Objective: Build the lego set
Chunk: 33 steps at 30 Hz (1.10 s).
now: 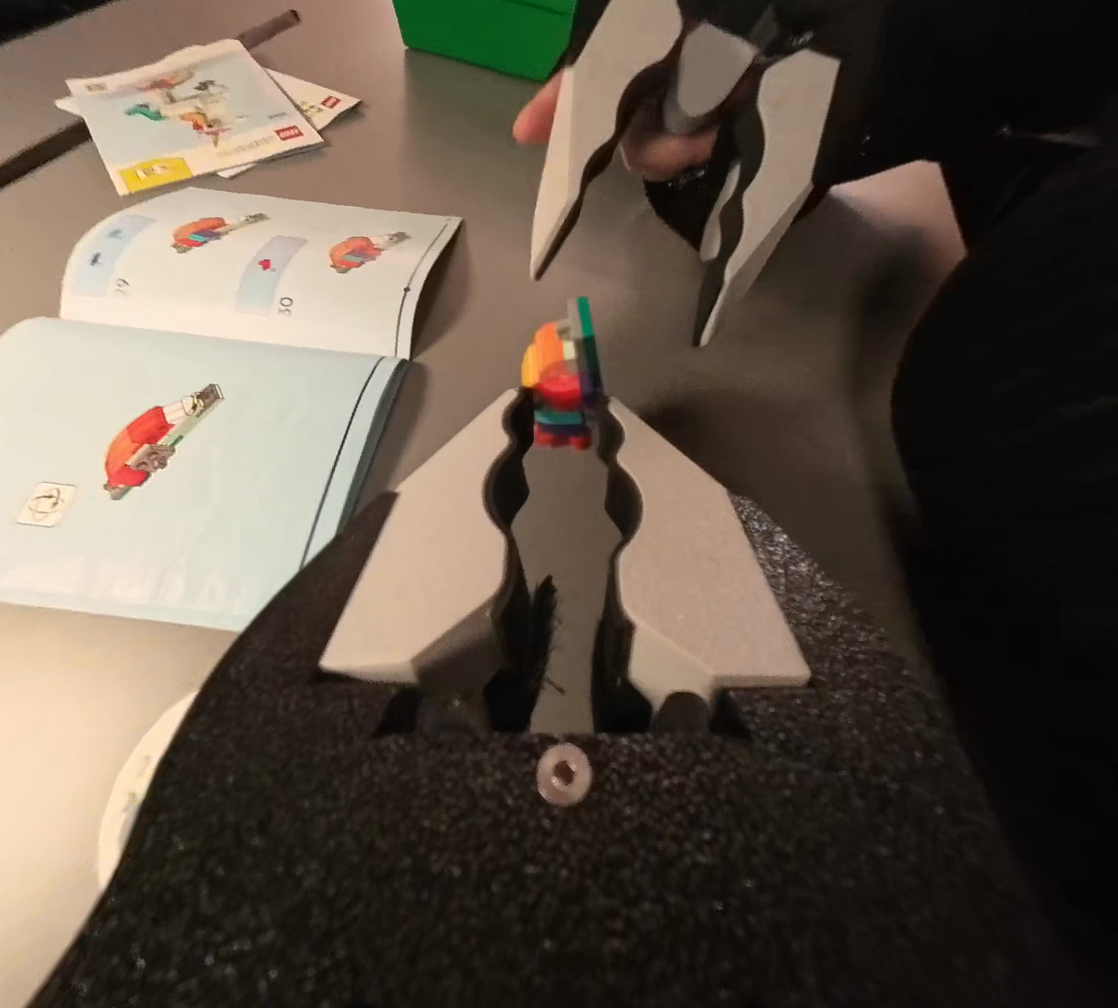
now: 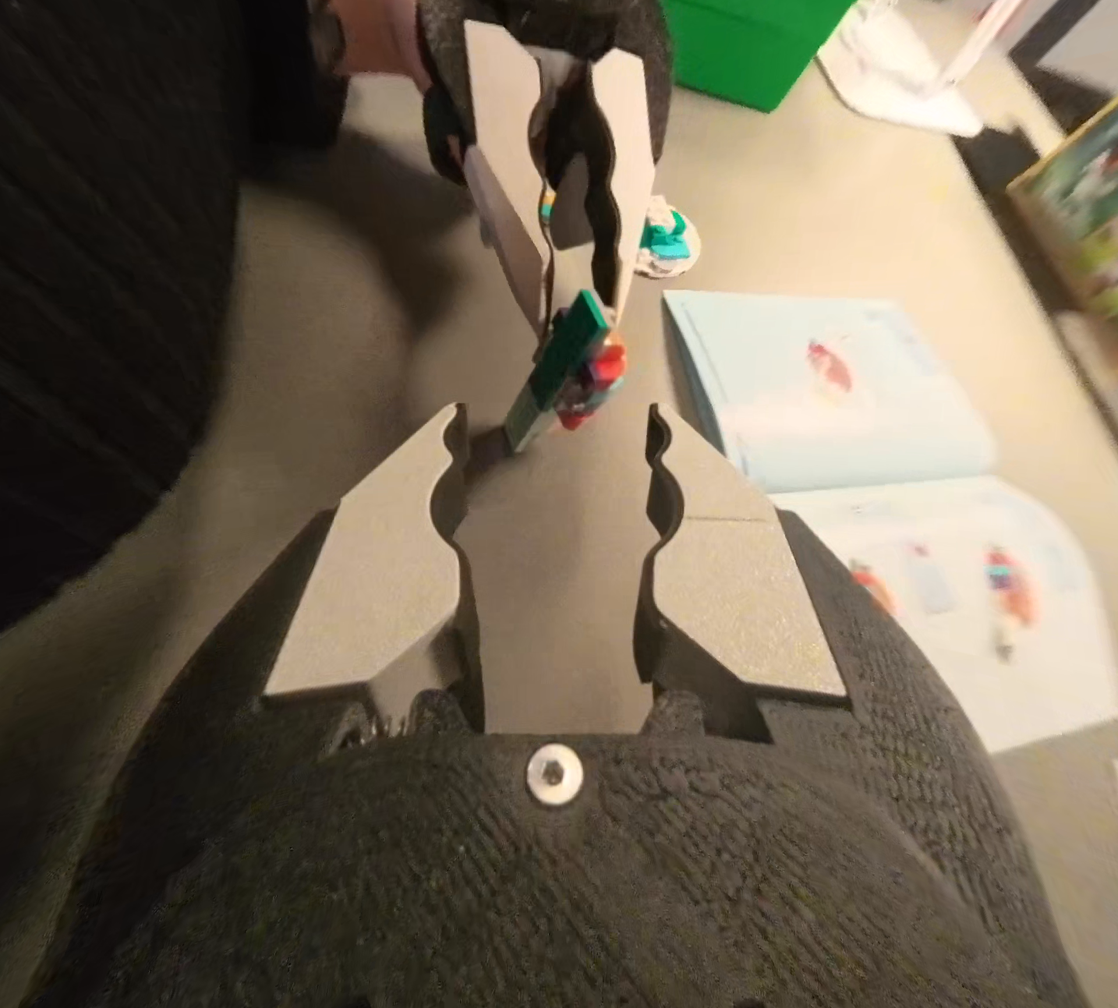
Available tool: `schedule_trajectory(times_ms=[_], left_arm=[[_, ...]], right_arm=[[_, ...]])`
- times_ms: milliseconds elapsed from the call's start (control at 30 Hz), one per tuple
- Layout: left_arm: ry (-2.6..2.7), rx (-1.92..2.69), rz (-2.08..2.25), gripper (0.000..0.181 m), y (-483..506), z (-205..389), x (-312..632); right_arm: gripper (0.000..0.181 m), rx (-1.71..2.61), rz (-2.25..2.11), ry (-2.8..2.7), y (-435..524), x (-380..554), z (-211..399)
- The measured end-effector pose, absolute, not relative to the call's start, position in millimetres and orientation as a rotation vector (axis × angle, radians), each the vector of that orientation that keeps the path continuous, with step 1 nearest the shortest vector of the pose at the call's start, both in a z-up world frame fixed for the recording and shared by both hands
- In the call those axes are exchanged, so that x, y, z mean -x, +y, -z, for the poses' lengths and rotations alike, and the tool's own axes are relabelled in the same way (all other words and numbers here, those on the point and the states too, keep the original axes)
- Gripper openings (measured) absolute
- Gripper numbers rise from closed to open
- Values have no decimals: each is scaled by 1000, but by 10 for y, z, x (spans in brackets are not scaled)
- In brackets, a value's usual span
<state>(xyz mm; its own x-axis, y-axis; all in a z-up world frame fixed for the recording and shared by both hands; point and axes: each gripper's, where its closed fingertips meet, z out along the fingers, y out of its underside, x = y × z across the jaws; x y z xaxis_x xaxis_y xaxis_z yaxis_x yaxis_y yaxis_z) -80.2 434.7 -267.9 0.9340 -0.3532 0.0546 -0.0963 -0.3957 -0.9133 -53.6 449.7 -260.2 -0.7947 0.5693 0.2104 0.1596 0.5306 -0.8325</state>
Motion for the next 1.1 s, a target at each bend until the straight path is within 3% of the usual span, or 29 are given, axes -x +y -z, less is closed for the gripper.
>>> schedule_trajectory(times_ms=[67, 467, 533, 667, 800, 900, 1033, 1100], left_arm=[[340, 1909, 250, 0, 4372, 2597, 799], [253, 1949, 276, 1, 4366, 2674, 865], [240, 1951, 301, 7, 4361, 2669, 853], [279, 2006, 342, 41, 4382, 2746, 748], [347, 2154, 369, 60, 4476, 2983, 690], [353, 2217, 482, 57, 4507, 3085, 624], [336, 2201, 479, 14, 4503, 3081, 655], [342, 2174, 453, 11, 4492, 3055, 663]], right_arm=[[58, 670, -1244, -2323, 4484, 535, 2655], [58, 858, -1237, -2387, 4505, 504, 2946], [58, 903, -1241, -2363, 4538, 490, 2933], [59, 1016, -1220, -2323, 4614, 418, 2917], [60, 1171, -1238, -2269, 4591, 321, 2921], [55, 1302, -1160, -2242, 4625, 273, 3014], [38, 1454, -1143, -2238, 4572, 187, 3115], [23, 1433, -1135, -2210, 4567, 208, 3120]])
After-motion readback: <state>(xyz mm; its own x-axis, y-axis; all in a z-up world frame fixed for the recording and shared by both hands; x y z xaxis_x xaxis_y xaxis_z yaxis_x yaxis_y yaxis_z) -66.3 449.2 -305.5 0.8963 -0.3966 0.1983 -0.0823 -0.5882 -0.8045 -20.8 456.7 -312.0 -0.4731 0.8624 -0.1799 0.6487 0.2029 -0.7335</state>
